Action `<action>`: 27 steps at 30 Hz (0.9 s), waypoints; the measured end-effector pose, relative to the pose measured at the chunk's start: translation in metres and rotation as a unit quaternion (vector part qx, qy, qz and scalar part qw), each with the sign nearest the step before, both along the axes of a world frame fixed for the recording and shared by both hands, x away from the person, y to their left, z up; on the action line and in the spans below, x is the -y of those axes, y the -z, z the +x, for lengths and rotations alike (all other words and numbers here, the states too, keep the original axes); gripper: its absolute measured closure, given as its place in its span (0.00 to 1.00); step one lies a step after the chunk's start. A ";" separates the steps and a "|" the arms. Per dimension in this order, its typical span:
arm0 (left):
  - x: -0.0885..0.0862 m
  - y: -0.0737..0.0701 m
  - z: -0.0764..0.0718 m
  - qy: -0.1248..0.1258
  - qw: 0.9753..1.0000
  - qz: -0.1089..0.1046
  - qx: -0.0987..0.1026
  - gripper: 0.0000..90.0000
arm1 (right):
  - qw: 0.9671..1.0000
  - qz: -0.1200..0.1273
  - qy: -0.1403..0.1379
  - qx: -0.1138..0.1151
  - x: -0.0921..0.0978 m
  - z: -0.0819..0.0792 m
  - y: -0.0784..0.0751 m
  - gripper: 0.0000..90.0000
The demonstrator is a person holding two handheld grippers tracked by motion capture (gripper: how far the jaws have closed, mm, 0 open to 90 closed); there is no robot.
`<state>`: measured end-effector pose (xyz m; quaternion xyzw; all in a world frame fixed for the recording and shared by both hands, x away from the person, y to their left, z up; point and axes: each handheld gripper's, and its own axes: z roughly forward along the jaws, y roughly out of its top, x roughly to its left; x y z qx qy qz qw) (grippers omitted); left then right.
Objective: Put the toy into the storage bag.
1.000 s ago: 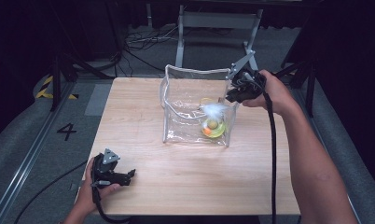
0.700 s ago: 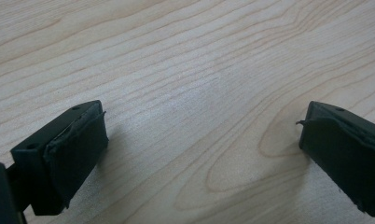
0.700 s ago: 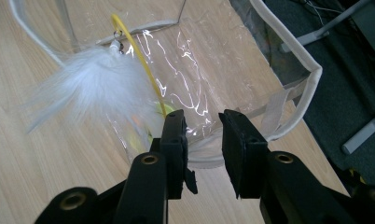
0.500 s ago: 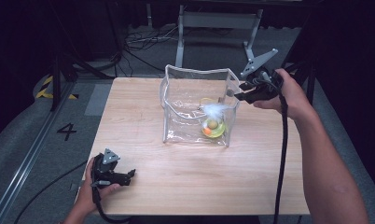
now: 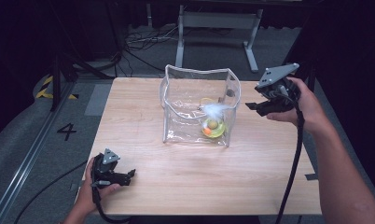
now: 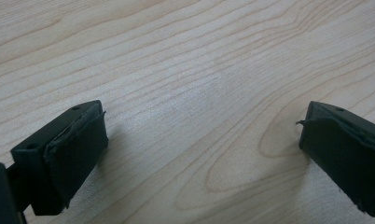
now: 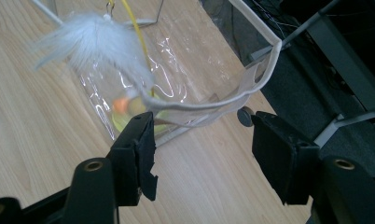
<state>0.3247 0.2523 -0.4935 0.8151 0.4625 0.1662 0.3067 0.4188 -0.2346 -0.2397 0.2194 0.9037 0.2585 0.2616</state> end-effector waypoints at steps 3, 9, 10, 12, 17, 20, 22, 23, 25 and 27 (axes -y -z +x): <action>0.000 0.000 0.000 0.000 1.000 0.000 0.000 0.01 | 1.000 0.002 0.006 0.001 0.007 -0.005 0.006 0.41; 0.000 0.000 0.000 0.000 1.000 0.000 0.000 0.01 | 1.000 -0.009 0.017 0.005 0.015 -0.013 0.024 0.35; 0.000 0.000 0.000 0.000 1.000 0.000 0.000 0.01 | 1.000 -0.011 0.021 0.005 0.016 -0.015 0.028 0.34; 0.000 0.000 0.000 0.000 1.000 0.000 0.000 0.01 | 1.000 -0.016 0.020 0.004 0.019 -0.017 0.035 0.33; 0.000 0.000 0.000 0.000 1.000 0.000 0.000 0.01 | 0.999 -0.033 0.037 -0.002 0.025 -0.023 0.058 0.29; 0.000 0.000 0.000 0.000 1.000 0.000 0.000 0.01 | 0.999 -0.032 0.037 -0.005 0.030 -0.026 0.070 0.28; 0.000 0.000 0.000 0.000 1.000 0.000 0.000 0.01 | 0.999 -0.033 0.042 -0.004 0.033 -0.029 0.079 0.28; 0.000 0.000 0.000 -0.001 1.000 -0.001 0.001 0.01 | 0.999 -0.033 0.043 -0.003 0.034 -0.030 0.083 0.28; 0.000 0.000 0.000 0.000 1.000 0.000 0.000 0.01 | 0.998 -0.036 0.042 -0.003 0.037 -0.033 0.091 0.28; 0.000 0.000 0.000 0.000 1.000 0.000 0.000 0.01 | 0.998 -0.038 0.045 -0.004 0.040 -0.035 0.101 0.28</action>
